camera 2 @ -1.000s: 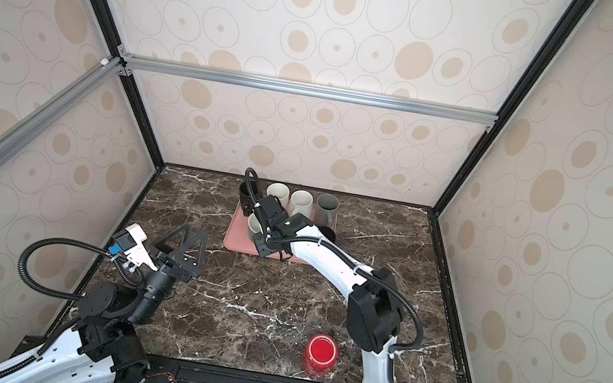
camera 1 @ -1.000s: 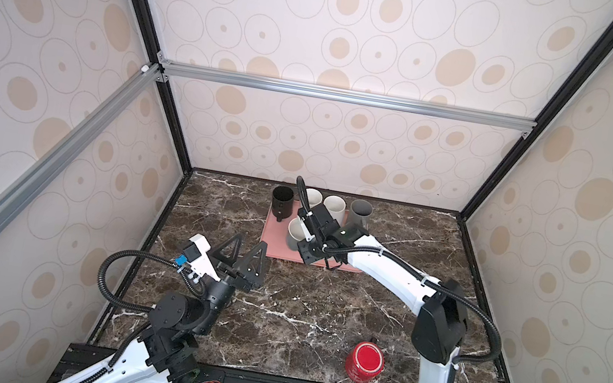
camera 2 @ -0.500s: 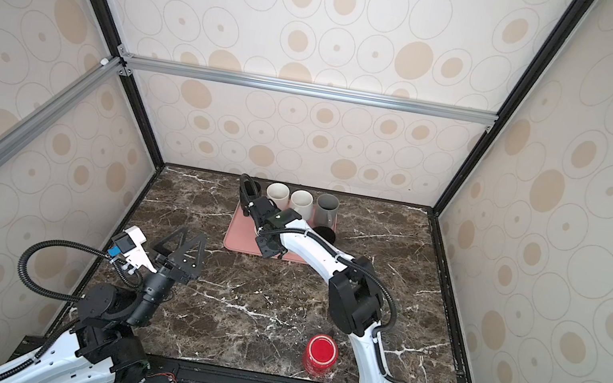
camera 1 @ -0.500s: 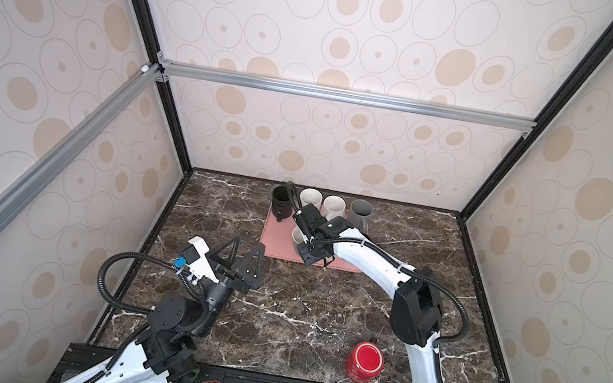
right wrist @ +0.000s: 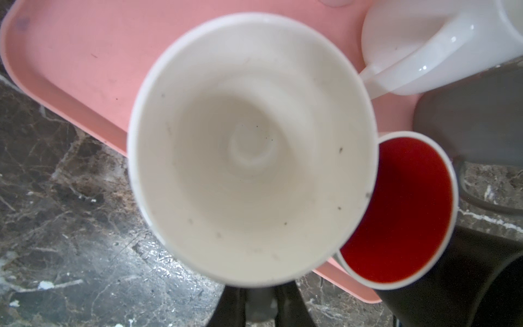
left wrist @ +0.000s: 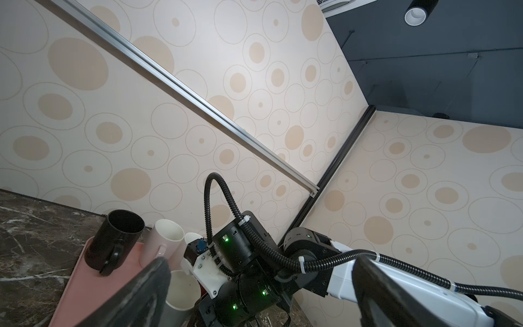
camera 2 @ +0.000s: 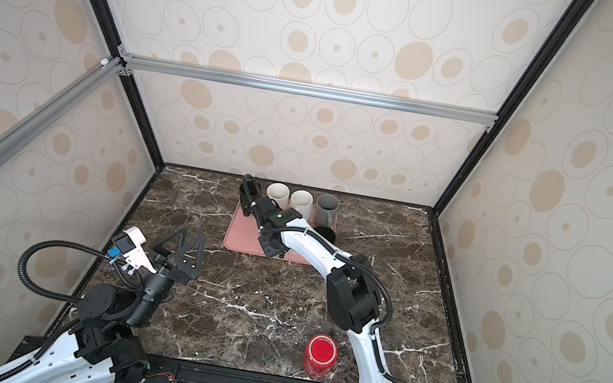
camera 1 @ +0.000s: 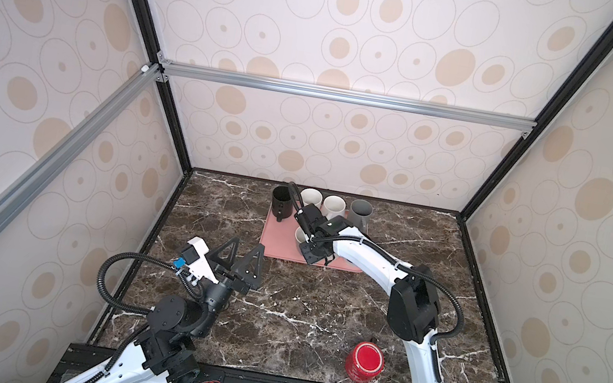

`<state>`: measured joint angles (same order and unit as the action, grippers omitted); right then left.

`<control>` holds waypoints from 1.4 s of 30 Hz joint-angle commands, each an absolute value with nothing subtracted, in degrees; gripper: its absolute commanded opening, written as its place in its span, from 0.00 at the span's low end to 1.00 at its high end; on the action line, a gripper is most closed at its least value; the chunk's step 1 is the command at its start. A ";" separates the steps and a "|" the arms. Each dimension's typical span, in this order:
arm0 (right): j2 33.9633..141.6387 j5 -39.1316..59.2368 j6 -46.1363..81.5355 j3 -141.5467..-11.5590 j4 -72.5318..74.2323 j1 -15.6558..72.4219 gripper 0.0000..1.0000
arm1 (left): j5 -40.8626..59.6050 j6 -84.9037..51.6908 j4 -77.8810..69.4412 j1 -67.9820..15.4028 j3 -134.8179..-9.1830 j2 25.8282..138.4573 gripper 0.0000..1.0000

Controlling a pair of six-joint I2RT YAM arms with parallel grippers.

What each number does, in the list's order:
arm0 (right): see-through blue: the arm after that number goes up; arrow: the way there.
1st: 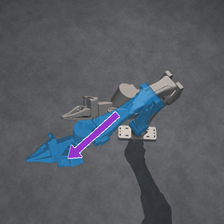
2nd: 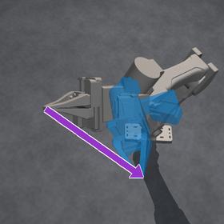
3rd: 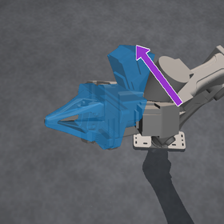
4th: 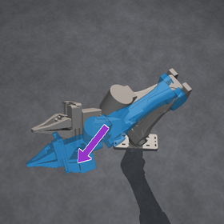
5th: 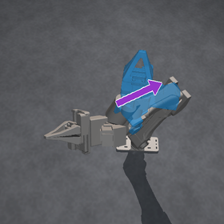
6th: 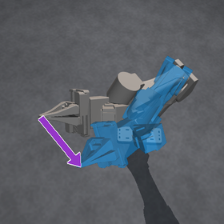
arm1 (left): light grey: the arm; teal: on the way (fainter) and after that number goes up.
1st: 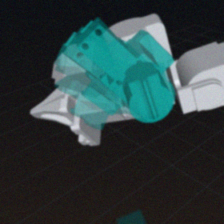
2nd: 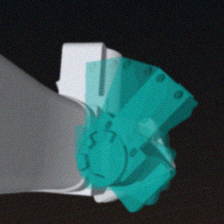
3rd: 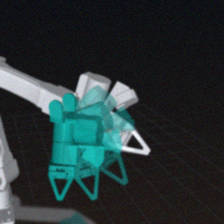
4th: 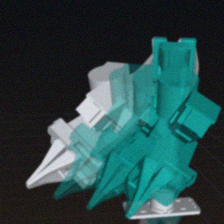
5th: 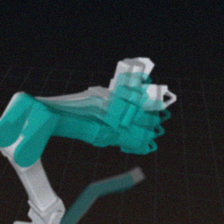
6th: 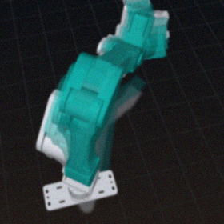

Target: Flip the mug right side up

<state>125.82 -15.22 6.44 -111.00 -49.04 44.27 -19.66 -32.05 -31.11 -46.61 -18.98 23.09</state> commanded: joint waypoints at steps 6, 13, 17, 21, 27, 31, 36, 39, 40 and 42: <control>125.92 -15.01 6.85 -112.95 -46.87 44.12 0.42 | -19.68 -31.67 -30.94 -46.30 -19.07 23.38 0.99; 118.15 -12.95 7.41 -105.77 -39.20 44.09 0.64 | -19.42 -31.64 -30.95 -46.23 -19.16 23.86 0.99; 111.67 -11.34 8.34 -100.64 -35.86 44.14 0.71 | -19.49 -31.55 -30.56 -46.23 -19.40 24.30 0.99; 103.89 -8.03 10.32 -91.94 -33.06 44.30 0.76 | -19.26 -31.64 -29.68 -46.25 -19.60 25.23 0.99; 89.45 -6.06 14.37 -74.48 -31.48 45.90 0.81 | -17.92 -31.47 -27.76 -46.23 -20.35 27.32 1.00; 77.94 -8.37 19.45 -62.20 -33.54 47.09 0.96 | -17.28 -31.45 -28.06 -46.19 -19.90 27.92 0.99; 67.68 -9.46 28.60 -53.04 -41.79 47.62 0.99 | -16.97 -32.25 -30.81 -46.23 -17.99 29.33 0.99; 63.89 -9.64 34.27 -49.82 -47.15 47.84 0.99 | -16.80 -32.84 -32.44 -46.23 -17.02 30.58 0.99; 62.86 -9.93 35.81 -49.20 -48.72 47.98 0.99 | -16.70 -33.03 -33.10 -46.23 -16.73 30.95 0.99; 61.85 -9.23 38.32 -48.51 -51.64 48.05 0.99 | -16.61 -33.38 -33.82 -46.23 -16.21 31.35 1.00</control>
<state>63.22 -8.69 31.03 -49.58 -44.58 47.53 -17.02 -32.34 -30.70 -46.61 -16.36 31.05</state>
